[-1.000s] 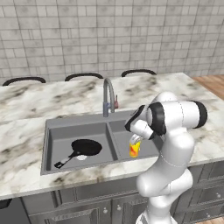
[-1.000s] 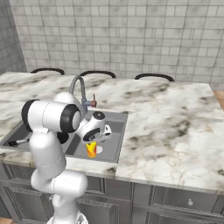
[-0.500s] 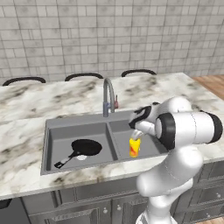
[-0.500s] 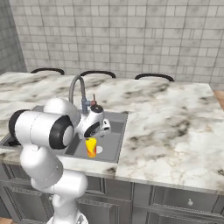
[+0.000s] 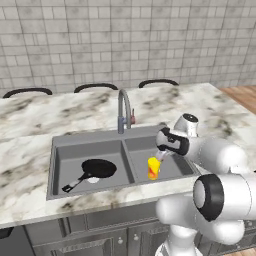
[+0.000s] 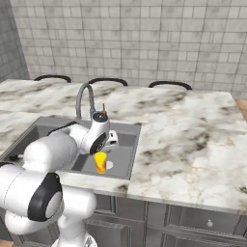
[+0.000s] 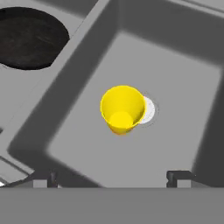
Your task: Place the pan in the left basin and the cup in the right basin of the sink.
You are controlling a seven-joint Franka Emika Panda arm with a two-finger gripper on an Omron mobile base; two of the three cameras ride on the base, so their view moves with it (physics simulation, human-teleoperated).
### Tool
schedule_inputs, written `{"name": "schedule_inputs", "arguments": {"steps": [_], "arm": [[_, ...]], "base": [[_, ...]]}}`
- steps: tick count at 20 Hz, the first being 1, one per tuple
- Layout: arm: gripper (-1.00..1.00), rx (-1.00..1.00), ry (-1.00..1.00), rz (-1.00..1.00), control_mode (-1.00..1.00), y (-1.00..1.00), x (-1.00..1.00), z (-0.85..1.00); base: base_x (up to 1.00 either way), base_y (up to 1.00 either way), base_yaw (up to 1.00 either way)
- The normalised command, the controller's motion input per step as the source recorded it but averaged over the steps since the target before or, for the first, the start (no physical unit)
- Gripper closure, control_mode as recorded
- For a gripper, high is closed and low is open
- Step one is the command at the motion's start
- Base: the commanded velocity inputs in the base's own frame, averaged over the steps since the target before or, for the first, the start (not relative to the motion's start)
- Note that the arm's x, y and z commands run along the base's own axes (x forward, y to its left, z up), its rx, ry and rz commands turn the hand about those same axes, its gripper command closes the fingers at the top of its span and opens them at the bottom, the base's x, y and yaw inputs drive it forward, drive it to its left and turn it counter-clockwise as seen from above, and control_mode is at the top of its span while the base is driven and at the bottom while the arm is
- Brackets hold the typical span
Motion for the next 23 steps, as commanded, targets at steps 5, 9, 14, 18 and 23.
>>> {"name": "schedule_inputs", "arguments": {"steps": [5,9,14,18,23], "arm": [[-1.0,0.0,0.01,-0.08,-1.0,0.0,-0.64,0.4],[-1.0,0.0,0.02,-0.06,-1.0,0.0,-0.59,0.33],[-1.0,0.0,0.03,-0.07,-1.0,0.0,-0.48,0.32],[-1.0,0.0,0.03,-0.07,-1.0,0.0,-0.39,0.34],[-1.0,0.0,0.02,-0.06,-1.0,0.0,-0.35,0.33]], "base": [[0.0,0.0,0.0],[0.0,0.0,0.0],[0.0,0.0,0.0],[0.0,0.0,0.0],[0.0,0.0,0.0]]}}
